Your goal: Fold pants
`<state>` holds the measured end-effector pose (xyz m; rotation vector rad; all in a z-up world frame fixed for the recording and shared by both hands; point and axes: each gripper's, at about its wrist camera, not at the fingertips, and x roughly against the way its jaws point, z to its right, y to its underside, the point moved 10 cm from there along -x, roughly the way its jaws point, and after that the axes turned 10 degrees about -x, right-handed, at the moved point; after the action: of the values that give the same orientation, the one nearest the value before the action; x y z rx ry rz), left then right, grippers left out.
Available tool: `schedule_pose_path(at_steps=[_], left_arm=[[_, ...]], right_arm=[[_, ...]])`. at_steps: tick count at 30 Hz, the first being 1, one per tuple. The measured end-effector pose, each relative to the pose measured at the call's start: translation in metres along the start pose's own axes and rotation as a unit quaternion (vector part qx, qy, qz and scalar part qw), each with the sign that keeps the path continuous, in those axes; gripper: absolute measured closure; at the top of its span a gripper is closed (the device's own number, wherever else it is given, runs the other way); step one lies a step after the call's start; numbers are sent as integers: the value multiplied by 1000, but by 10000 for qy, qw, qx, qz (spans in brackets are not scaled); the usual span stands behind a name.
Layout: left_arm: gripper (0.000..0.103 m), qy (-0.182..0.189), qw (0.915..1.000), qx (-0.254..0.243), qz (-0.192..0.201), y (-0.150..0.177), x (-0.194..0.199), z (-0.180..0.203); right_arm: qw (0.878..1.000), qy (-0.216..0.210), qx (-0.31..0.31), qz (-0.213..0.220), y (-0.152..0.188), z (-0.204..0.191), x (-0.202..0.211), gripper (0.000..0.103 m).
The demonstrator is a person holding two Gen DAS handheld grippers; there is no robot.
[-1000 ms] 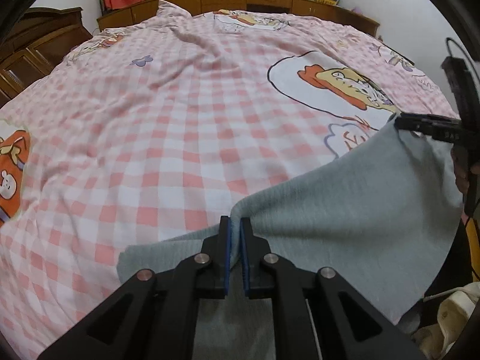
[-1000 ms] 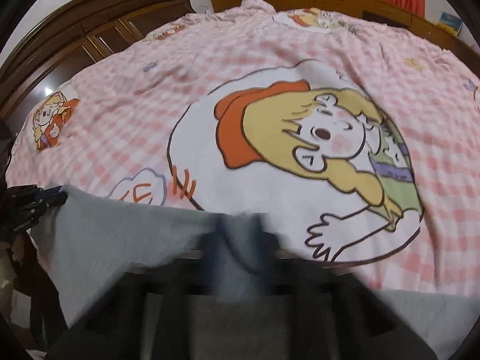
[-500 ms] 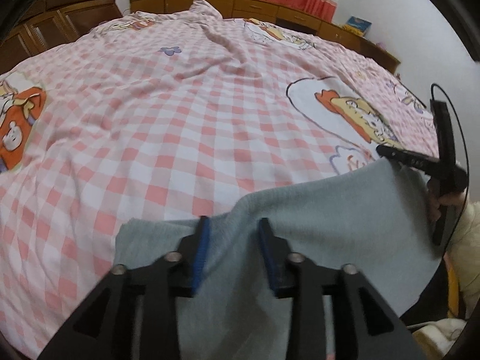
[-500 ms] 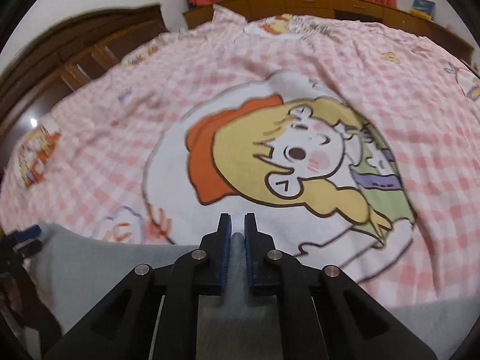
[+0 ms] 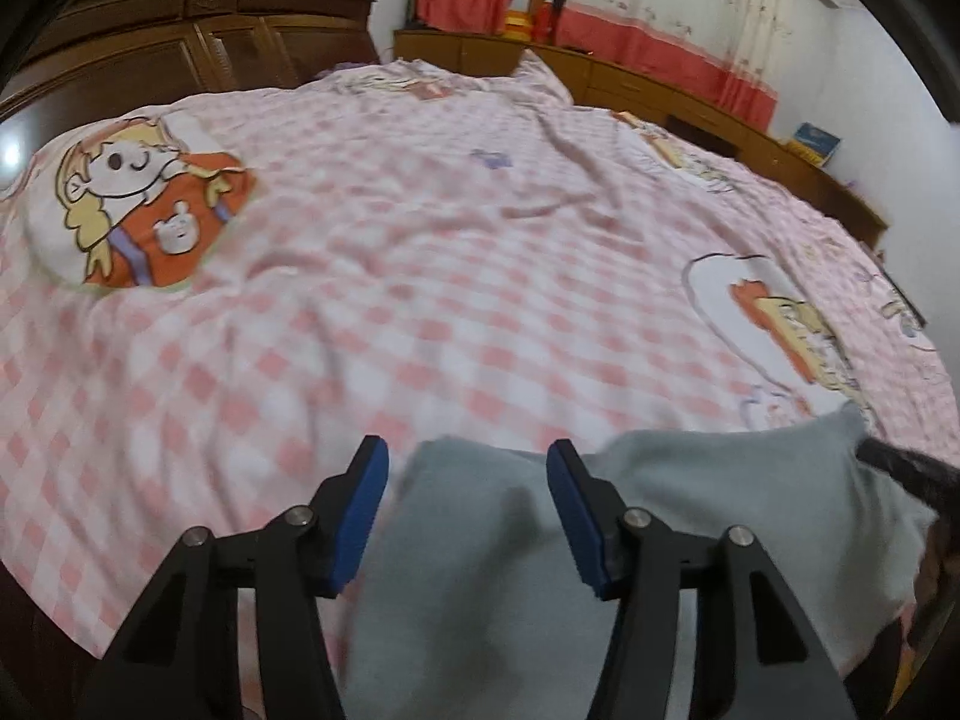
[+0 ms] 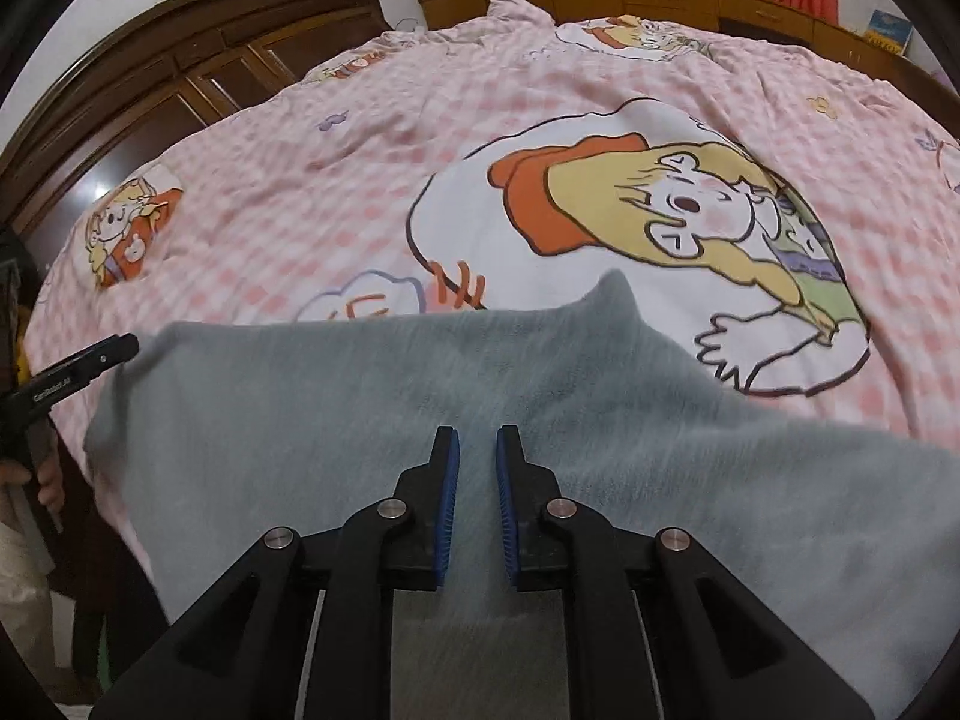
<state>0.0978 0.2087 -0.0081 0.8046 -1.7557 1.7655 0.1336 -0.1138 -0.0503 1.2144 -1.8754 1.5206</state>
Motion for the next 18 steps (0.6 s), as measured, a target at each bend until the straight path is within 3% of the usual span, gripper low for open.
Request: schedule_pose_path(at_steps=[4, 5, 6, 8, 9, 12, 16, 18], left_arm=[[45, 111, 9996, -193, -159, 9, -13, 5], [53, 162, 9995, -223, -122, 10, -13, 9], [69, 235, 9994, -258, -40, 10, -12, 14], [90, 351, 9989, -293, 48, 10, -10, 21], [92, 323, 9992, -236, 83, 10, -9, 22], [94, -60, 9996, -37, 290, 7, -3, 10], [92, -220, 9979, 453, 396, 7, -4, -13], [80, -405, 9976, 508, 222, 13, -14, -22]], right_arm=[[9999, -103, -75, 43, -1, 2, -2, 89], [9998, -135, -104, 43, 0, 2, -2, 89], [9998, -164, -128, 49, 0, 2, -2, 89], [9996, -217, -141, 109, 1, 3, -2, 89], [9996, -224, -125, 139, 1, 3, -2, 89], [9995, -217, -88, 211, 3, 3, -2, 89], [9993, -233, -126, 253, 3, 3, -3, 89], [9993, -231, -157, 229, 2, 3, -5, 89]])
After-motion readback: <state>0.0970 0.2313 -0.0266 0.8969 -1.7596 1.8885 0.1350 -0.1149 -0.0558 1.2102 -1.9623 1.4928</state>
